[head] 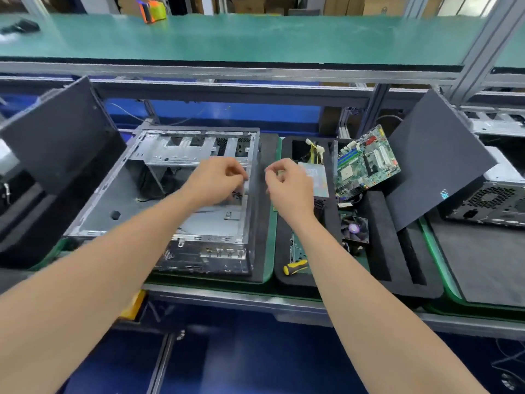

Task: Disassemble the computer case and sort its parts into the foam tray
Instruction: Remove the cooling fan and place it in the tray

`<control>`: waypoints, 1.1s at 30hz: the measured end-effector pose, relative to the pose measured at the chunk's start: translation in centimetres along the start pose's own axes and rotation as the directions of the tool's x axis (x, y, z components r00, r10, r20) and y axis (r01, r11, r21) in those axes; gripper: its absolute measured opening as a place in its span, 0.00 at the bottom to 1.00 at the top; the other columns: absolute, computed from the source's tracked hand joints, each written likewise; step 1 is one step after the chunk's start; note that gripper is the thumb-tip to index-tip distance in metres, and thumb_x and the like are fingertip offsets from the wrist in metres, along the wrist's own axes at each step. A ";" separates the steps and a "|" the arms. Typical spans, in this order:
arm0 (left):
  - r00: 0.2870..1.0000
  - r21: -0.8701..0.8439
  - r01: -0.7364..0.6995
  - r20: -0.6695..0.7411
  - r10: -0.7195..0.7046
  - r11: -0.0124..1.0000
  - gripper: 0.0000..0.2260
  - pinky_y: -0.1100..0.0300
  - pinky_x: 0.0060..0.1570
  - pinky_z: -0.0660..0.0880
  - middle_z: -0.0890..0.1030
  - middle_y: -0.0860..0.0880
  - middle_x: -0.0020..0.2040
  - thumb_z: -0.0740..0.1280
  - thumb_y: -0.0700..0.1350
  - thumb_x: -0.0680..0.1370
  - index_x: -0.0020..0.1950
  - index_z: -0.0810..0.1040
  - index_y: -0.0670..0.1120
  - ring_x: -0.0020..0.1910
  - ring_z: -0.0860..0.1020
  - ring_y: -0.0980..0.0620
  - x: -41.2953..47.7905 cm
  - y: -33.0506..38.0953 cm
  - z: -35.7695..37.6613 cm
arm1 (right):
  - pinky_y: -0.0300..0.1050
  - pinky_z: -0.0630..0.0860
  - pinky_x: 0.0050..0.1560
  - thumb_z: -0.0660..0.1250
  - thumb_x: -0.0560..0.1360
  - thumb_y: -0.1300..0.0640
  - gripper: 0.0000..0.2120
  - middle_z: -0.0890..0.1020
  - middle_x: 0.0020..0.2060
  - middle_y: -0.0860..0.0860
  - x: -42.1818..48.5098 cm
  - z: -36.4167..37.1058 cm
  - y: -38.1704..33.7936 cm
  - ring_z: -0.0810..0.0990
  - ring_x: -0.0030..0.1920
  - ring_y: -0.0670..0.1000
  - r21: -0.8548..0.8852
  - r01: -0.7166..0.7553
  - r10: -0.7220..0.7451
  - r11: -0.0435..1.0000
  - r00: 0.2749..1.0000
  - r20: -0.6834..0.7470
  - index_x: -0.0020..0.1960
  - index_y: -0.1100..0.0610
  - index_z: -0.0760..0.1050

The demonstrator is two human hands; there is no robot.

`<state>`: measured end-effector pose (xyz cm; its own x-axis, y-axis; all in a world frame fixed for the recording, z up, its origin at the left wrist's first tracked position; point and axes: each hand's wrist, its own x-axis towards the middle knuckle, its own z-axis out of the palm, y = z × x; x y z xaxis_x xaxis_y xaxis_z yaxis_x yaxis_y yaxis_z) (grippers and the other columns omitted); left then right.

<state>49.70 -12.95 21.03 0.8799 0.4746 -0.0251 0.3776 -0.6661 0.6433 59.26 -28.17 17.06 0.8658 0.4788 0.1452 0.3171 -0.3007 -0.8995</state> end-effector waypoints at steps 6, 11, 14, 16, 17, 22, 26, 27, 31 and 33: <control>0.881 0.299 0.076 0.427 -0.205 0.951 0.04 0.60 0.38 0.80 0.85 0.57 0.42 0.72 0.53 0.77 0.48 0.84 0.55 0.39 0.84 0.56 -1.7 -12.1 -7.3 | 0.43 0.78 0.47 0.73 0.76 0.56 0.06 0.85 0.45 0.48 0.7 9.8 -6.1 0.83 0.48 0.52 -0.256 0.199 -0.049 0.946 0.868 0.494 0.52 0.53 0.84; 0.697 0.350 -0.028 0.678 -0.232 0.936 0.12 0.59 0.55 0.77 0.84 0.57 0.54 0.71 0.48 0.74 0.56 0.82 0.60 0.51 0.81 0.60 -1.9 -17.1 -6.9 | 0.56 0.86 0.53 0.70 0.81 0.52 0.15 0.81 0.57 0.51 0.6 15.0 -6.6 0.84 0.56 0.56 -0.565 0.328 0.409 0.757 0.437 0.801 0.66 0.55 0.80; 0.665 0.318 -0.143 0.732 -0.147 0.937 0.14 0.66 0.45 0.73 0.84 0.61 0.52 0.71 0.45 0.75 0.59 0.83 0.59 0.43 0.78 0.68 -1.1 -17.9 -6.6 | 0.54 0.85 0.51 0.65 0.82 0.55 0.16 0.79 0.58 0.50 0.4 16.1 -6.0 0.83 0.54 0.56 -0.588 0.430 0.471 0.685 0.354 0.808 0.69 0.49 0.77; 0.638 0.278 -0.247 0.768 -0.060 0.928 0.13 0.64 0.45 0.74 0.83 0.62 0.51 0.69 0.43 0.76 0.56 0.82 0.59 0.42 0.78 0.67 -0.6 -18.3 -6.4 | 0.50 0.83 0.44 0.66 0.81 0.57 0.12 0.81 0.58 0.52 0.6 16.2 -5.5 0.80 0.45 0.52 -0.568 0.396 0.473 0.722 0.317 0.822 0.63 0.48 0.78; 0.637 0.249 -0.262 0.771 -0.027 0.932 0.13 0.62 0.47 0.75 0.83 0.61 0.51 0.68 0.43 0.77 0.57 0.81 0.59 0.44 0.78 0.64 -0.3 -18.6 -6.2 | 0.47 0.80 0.41 0.66 0.81 0.56 0.10 0.82 0.55 0.52 0.8 16.1 -5.4 0.79 0.41 0.51 -0.558 0.417 0.461 0.718 0.316 0.829 0.61 0.48 0.78; 0.692 -0.006 -0.018 0.722 0.017 1.000 0.08 0.61 0.46 0.77 0.81 0.50 0.55 0.63 0.55 0.84 0.58 0.76 0.54 0.48 0.80 0.55 0.3 -19.9 -6.0 | 0.48 0.78 0.46 0.66 0.84 0.49 0.11 0.82 0.51 0.49 1.5 14.8 -5.6 0.81 0.47 0.49 -0.569 0.358 0.398 0.740 0.449 0.800 0.63 0.52 0.79; 0.765 -0.325 0.137 0.635 0.109 0.936 0.17 0.53 0.60 0.78 0.83 0.54 0.56 0.63 0.62 0.82 0.63 0.77 0.52 0.54 0.82 0.53 1.1 -19.5 -6.6 | 0.53 0.83 0.50 0.62 0.86 0.51 0.10 0.80 0.48 0.47 2.6 12.5 -6.9 0.83 0.47 0.50 -0.535 0.202 0.284 0.821 0.669 0.687 0.61 0.55 0.78; 0.784 -0.393 0.152 0.607 0.132 0.907 0.17 0.52 0.60 0.79 0.83 0.53 0.55 0.65 0.61 0.81 0.64 0.77 0.52 0.53 0.83 0.51 1.4 -19.2 -6.7 | 0.52 0.85 0.45 0.62 0.86 0.52 0.10 0.81 0.50 0.51 2.8 11.9 -7.0 0.85 0.48 0.54 -0.481 0.109 0.258 0.870 0.731 0.632 0.61 0.56 0.77; 0.884 -0.661 0.199 0.441 0.159 0.723 0.12 0.45 0.60 0.81 0.82 0.40 0.61 0.68 0.47 0.83 0.65 0.76 0.45 0.55 0.84 0.39 2.9 -16.9 -6.8 | 0.45 0.83 0.38 0.64 0.86 0.51 0.07 0.84 0.50 0.51 3.0 9.7 -7.3 0.85 0.51 0.54 -0.156 -0.086 0.143 0.984 0.905 0.400 0.56 0.51 0.80; 0.897 -0.720 0.224 0.416 0.149 0.656 0.12 0.46 0.57 0.82 0.83 0.39 0.60 0.67 0.46 0.83 0.66 0.75 0.44 0.55 0.84 0.37 3.7 -14.7 -7.0 | 0.43 0.81 0.37 0.68 0.84 0.49 0.08 0.87 0.46 0.48 2.7 8.8 -7.6 0.85 0.47 0.51 0.097 -0.185 0.150 0.978 0.945 0.290 0.53 0.51 0.84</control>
<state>45.37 2.63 16.78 0.9657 0.0872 -0.2445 0.2375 0.0838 0.9678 55.76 -17.37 20.66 0.7540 0.6464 -0.1169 0.1128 -0.3027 -0.9464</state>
